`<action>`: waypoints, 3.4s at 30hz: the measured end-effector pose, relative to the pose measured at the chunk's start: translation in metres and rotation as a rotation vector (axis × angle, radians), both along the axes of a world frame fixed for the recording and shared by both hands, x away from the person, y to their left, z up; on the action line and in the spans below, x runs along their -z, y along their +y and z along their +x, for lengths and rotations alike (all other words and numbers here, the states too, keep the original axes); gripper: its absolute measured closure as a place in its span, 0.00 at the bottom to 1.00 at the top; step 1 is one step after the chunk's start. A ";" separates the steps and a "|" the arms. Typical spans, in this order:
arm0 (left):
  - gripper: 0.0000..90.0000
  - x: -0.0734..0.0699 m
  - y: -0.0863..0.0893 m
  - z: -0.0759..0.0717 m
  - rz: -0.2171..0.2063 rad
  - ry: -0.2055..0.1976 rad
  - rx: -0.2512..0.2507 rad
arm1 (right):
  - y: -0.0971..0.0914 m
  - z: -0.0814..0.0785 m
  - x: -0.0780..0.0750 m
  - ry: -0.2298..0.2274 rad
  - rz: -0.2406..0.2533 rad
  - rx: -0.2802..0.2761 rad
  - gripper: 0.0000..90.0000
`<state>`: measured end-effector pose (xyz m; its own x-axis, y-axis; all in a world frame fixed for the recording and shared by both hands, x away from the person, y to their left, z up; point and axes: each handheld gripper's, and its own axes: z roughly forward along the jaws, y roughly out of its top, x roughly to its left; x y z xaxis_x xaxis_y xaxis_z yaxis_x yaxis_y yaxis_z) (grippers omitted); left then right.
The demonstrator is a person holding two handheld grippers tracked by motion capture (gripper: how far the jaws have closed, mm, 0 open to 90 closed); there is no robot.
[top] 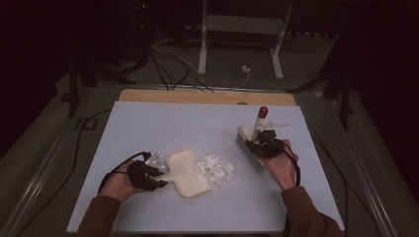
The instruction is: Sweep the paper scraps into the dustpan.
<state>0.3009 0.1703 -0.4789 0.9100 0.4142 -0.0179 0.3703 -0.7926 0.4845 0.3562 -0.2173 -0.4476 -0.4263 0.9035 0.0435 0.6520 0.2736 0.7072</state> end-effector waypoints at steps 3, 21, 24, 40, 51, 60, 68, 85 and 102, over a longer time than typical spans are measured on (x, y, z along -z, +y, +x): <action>0.73 0.000 0.000 0.000 -0.001 -0.002 -0.001 | 0.000 -0.002 0.002 0.022 0.008 0.024 0.75; 0.73 0.001 -0.003 -0.002 -0.005 -0.008 0.003 | 0.037 -0.016 0.009 0.041 0.032 0.016 0.75; 0.73 0.000 -0.003 -0.002 -0.002 -0.007 0.005 | 0.043 -0.018 0.009 0.039 0.029 0.007 0.75; 0.74 0.002 -0.006 -0.002 -0.007 -0.005 0.005 | 0.057 -0.021 0.009 0.046 0.038 0.009 0.75; 0.73 0.001 -0.006 -0.002 -0.007 -0.003 0.006 | 0.068 -0.022 0.009 0.052 0.045 -0.008 0.75; 0.74 0.001 -0.007 -0.002 -0.012 0.001 0.001 | 0.080 -0.023 0.008 0.059 0.044 -0.034 0.75; 0.74 0.001 -0.008 -0.001 -0.014 0.004 0.003 | 0.096 -0.027 0.007 0.063 0.049 -0.071 0.75; 0.74 0.002 -0.010 -0.002 -0.016 0.004 0.002 | 0.135 -0.039 0.004 0.060 0.053 -0.166 0.75; 0.74 0.002 -0.010 -0.002 -0.016 0.006 0.001 | 0.124 -0.037 -0.008 0.047 0.060 -0.185 0.75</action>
<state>0.2991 0.1601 -0.4813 0.9104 0.4128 -0.0295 0.3721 -0.7853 0.4948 0.3195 -0.0929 -0.4397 -0.5814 0.8049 0.1187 0.6271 0.3503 0.6958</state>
